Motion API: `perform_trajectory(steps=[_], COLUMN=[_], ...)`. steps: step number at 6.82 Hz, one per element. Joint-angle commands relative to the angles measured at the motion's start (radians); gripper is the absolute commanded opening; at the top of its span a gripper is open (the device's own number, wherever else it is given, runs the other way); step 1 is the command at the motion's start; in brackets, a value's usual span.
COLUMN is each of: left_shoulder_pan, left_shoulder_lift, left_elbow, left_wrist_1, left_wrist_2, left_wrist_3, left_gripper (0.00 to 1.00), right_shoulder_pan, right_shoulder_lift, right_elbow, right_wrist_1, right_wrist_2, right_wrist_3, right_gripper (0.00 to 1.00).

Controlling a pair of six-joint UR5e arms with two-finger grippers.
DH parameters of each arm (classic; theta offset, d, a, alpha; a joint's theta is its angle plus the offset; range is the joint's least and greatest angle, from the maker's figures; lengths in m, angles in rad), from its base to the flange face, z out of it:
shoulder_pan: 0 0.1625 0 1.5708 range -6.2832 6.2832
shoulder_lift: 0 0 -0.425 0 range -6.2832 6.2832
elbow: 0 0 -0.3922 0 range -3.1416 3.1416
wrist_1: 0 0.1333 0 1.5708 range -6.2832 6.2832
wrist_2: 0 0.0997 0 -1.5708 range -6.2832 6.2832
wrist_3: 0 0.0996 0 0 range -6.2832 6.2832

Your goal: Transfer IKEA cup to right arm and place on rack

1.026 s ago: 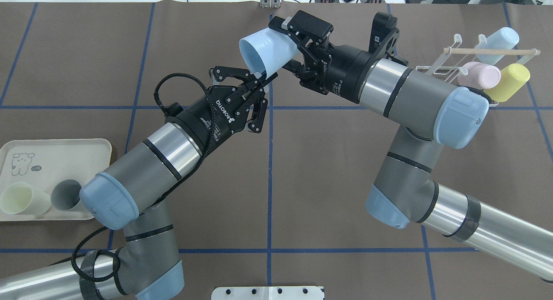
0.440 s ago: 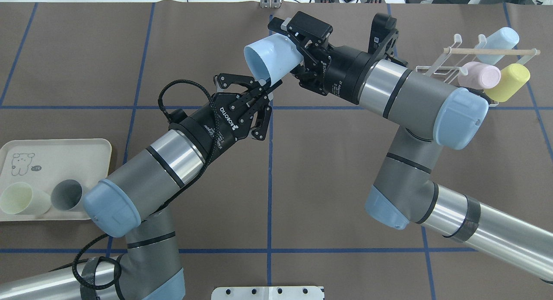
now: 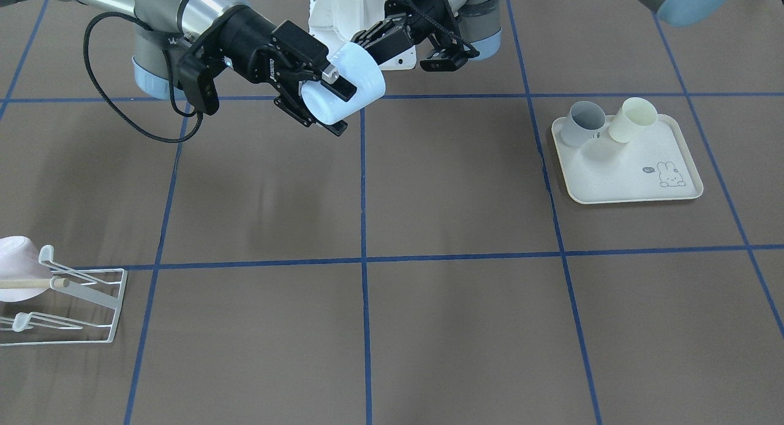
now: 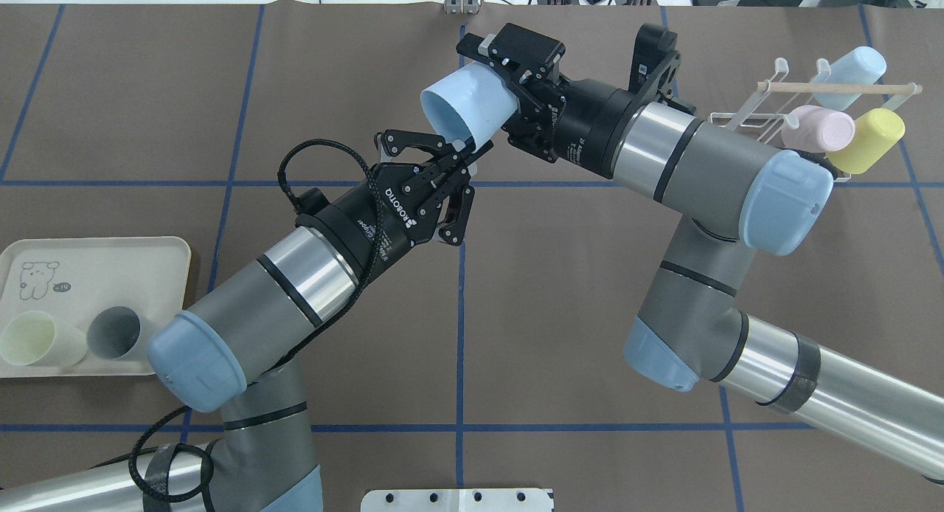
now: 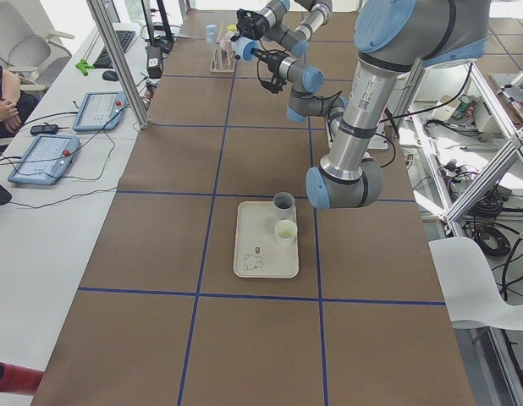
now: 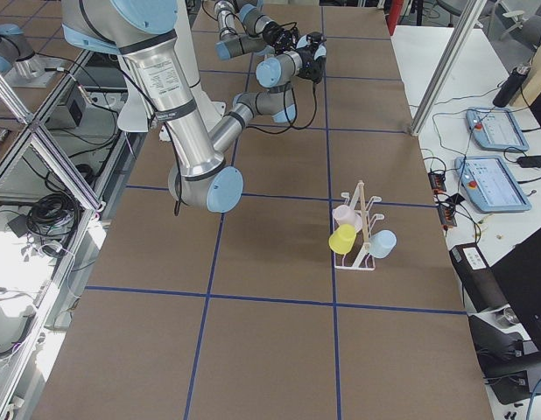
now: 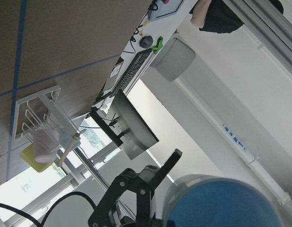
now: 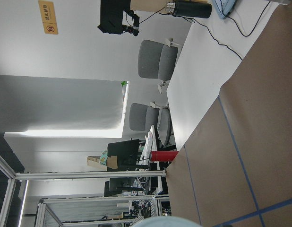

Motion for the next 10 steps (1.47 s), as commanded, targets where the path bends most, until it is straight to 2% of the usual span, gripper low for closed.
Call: perform_trajectory(steps=[1, 4, 6, 7, 9, 10], left_shoulder_pan=[-0.001, -0.005, -0.019, -0.022, -0.028, -0.028], left_shoulder_lift=[-0.001, 0.003, 0.012, 0.044, 0.119, 0.171], left_elbow=[-0.008, -0.011, -0.043, -0.073, -0.155, -0.187], left_wrist_1=[-0.003, -0.004, -0.004, -0.004, 0.008, 0.075], left_wrist_2=[0.001, 0.001, -0.004, -0.005, -0.013, -0.013], left_wrist_3=[0.006, 0.006, 0.009, 0.009, 0.278, 0.349], left_gripper=[1.00, 1.00, 1.00, 1.00, 1.00, 1.00], right_shoulder_pan=[0.002, 0.021, 0.104, 0.178, 0.344, 0.413], right_shoulder_lift=[-0.001, -0.001, -0.013, -0.013, -0.017, -0.026], right_elbow=[-0.003, -0.003, -0.034, -0.075, -0.156, -0.193], right_wrist_1=[0.013, 0.013, 0.013, 0.012, 0.009, 0.007], right_wrist_2=[0.000, 0.002, 0.019, 0.067, 0.181, 0.245], right_wrist_3=[0.003, 0.005, 0.011, 0.011, 0.000, -0.063], right_gripper=[0.00, 0.00, 0.00, 0.00, 0.00, 0.00])
